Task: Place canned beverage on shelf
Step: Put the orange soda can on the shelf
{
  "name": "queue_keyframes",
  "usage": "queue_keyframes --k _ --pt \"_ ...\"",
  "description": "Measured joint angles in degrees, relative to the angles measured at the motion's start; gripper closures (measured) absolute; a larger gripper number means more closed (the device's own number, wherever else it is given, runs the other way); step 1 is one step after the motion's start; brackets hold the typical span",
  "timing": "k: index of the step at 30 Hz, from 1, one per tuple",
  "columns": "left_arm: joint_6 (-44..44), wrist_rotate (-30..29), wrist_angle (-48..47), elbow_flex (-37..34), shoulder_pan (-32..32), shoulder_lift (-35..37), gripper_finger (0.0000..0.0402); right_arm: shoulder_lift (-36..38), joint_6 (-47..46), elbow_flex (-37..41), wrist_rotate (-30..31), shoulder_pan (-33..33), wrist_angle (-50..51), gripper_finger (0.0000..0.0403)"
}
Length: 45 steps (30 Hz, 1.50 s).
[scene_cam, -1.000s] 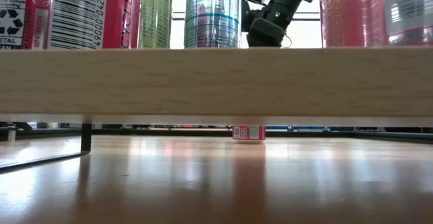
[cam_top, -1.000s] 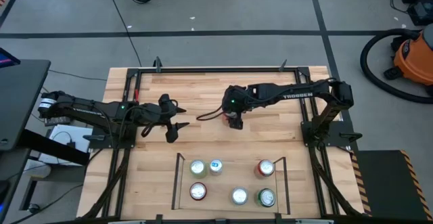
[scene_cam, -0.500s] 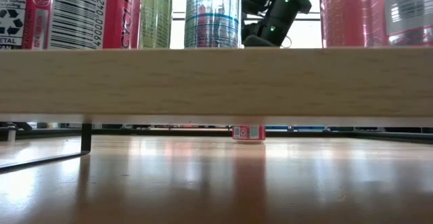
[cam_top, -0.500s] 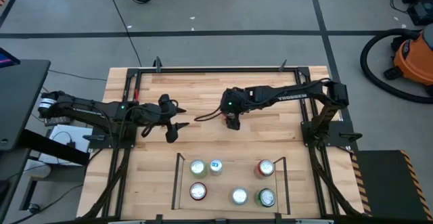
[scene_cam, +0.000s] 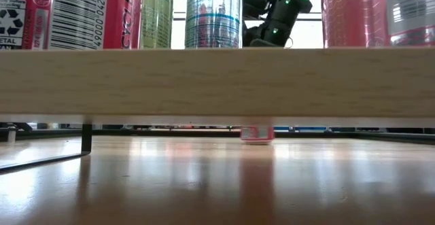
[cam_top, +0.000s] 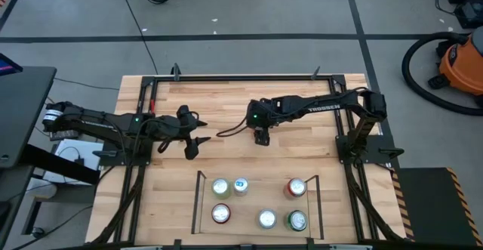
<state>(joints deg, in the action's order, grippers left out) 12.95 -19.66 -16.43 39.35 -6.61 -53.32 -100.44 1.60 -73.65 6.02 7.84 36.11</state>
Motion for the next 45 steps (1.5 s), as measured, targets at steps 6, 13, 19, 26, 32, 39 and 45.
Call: queue_keyframes --k 6,13,19,26,32,39,45 --pt "0.7 0.0 0.0 0.0 0.0 0.0 0.0127 0.7 -0.7 -4.9 -0.3 -2.4 6.1 0.0089" --pt "1.1 0.0 -0.5 0.0 0.0 0.0 0.0127 0.8 -4.5 -12.0 -2.4 -8.5 15.4 0.0088" --pt "1.6 0.0 -1.7 0.0 0.0 0.0 0.0127 1.4 -8.1 -14.2 -0.7 -17.0 17.7 0.0088" --pt "2.5 0.0 -1.4 0.0 0.0 0.0 0.0127 1.7 -12.2 -14.3 4.1 -25.3 18.0 0.0087" --pt "3.9 0.0 -1.4 0.0 0.0 0.0 0.0127 1.7 -14.4 -14.3 6.7 -29.9 17.6 0.0086" --pt "4.5 0.0 -1.4 0.0 0.0 0.0 0.0127 1.7 -16.1 -14.3 8.1 -32.9 17.6 0.0086" --pt "4.5 0.0 -1.4 0.0 0.0 0.0 0.0127 1.7 -17.7 -14.3 9.2 -34.6 17.6 0.0086"
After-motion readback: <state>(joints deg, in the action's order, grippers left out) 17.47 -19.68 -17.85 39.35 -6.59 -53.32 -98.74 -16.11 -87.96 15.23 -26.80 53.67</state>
